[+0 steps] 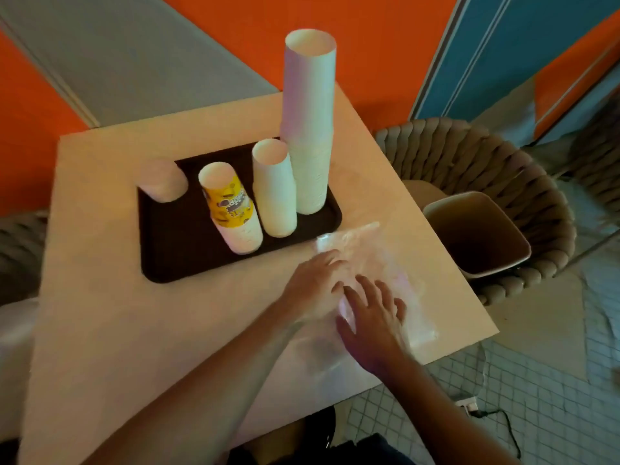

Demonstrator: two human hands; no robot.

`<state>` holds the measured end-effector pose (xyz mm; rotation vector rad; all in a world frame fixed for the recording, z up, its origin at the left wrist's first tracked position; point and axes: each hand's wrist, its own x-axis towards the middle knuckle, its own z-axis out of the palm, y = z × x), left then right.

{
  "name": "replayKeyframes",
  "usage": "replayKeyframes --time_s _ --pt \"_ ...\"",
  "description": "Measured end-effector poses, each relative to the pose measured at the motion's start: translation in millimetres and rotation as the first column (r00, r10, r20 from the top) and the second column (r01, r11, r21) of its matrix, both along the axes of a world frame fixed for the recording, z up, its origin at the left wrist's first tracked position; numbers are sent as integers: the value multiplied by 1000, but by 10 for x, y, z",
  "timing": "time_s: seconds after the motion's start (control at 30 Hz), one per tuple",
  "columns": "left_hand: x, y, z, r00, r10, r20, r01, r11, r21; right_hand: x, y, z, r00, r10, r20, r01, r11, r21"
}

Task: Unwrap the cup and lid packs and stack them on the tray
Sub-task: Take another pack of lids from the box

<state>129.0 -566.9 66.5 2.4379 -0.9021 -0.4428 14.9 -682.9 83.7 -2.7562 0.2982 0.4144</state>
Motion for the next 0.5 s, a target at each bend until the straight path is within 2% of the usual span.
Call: replayKeyframes --time_s 0.17,0.37,0.5 --pt "-170 767 251 946 288 -146 -308 940 -144 222 591 160 985 154 76 -154 988 -6" --pt "-367 2073 249 814 540 -214 -576 799 -172 522 1628 211 907 410 94 -415 909 43" --pt "-503 2944 172 707 663 -247 -703 696 -146 667 2384 141 865 491 105 -499 863 82"
